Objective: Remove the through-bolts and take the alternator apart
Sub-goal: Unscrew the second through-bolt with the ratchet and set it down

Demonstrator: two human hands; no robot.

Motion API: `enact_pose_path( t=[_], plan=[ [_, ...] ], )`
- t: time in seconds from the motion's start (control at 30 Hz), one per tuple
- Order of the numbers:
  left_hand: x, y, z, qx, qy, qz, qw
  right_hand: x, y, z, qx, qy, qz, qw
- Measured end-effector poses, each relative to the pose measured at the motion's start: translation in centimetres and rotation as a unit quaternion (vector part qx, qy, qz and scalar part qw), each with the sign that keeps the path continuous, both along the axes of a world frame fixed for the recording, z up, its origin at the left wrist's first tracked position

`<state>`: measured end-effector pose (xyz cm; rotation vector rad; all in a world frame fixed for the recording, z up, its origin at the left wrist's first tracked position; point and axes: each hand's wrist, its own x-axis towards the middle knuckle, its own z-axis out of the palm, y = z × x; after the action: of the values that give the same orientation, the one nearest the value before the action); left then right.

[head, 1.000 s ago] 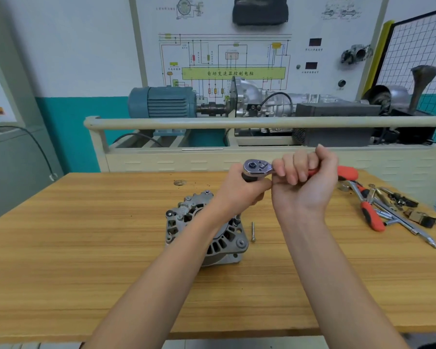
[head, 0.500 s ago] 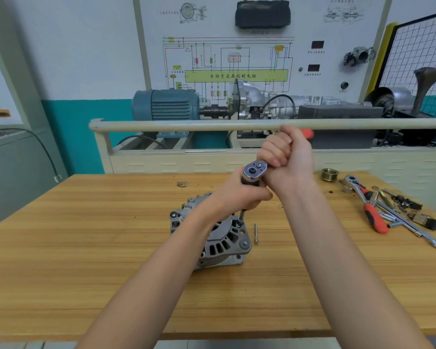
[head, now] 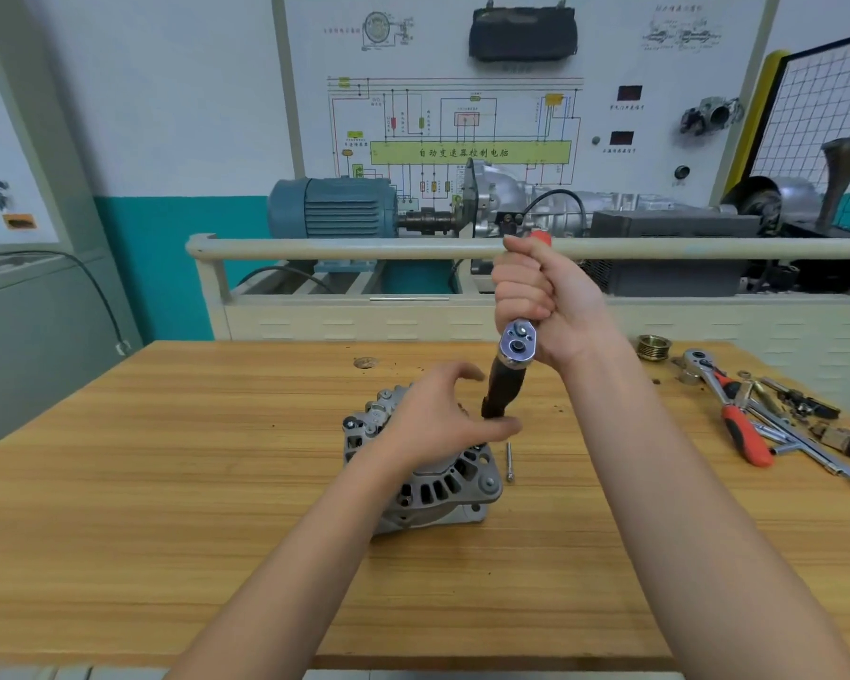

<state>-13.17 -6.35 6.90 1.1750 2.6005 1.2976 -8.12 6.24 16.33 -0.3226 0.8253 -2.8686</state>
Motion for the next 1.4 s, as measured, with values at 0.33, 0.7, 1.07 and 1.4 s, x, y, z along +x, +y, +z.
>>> enact_pose_path(
  t=[0.33, 0.7, 1.07, 1.4],
  plan=[
    [-2.3, -1.4, -4.2, -0.063, 0.312, 0.034, 0.947, 1.2, -1.5, -0.8, -0.071, 0.006, -0.156, 0.985],
    [1.7, -2.7, 0.3, 0.208, 0.053, -0.098, 0.972, 1.9, -3.7, -1.0, -0.089, 0.042, -0.238, 0.966],
    [3.5, 0.5, 3.9, 0.309, -0.148, -0.144, 0.929, 3.9, -5.0, -2.3, -0.042, 0.116, -0.388, 0.913],
    [3.2, -0.6, 3.7, 0.177, -0.063, -0.165, 0.968, 2.3, -2.4, -0.4, 0.015, 0.043, -0.129, 0.991]
  ],
)
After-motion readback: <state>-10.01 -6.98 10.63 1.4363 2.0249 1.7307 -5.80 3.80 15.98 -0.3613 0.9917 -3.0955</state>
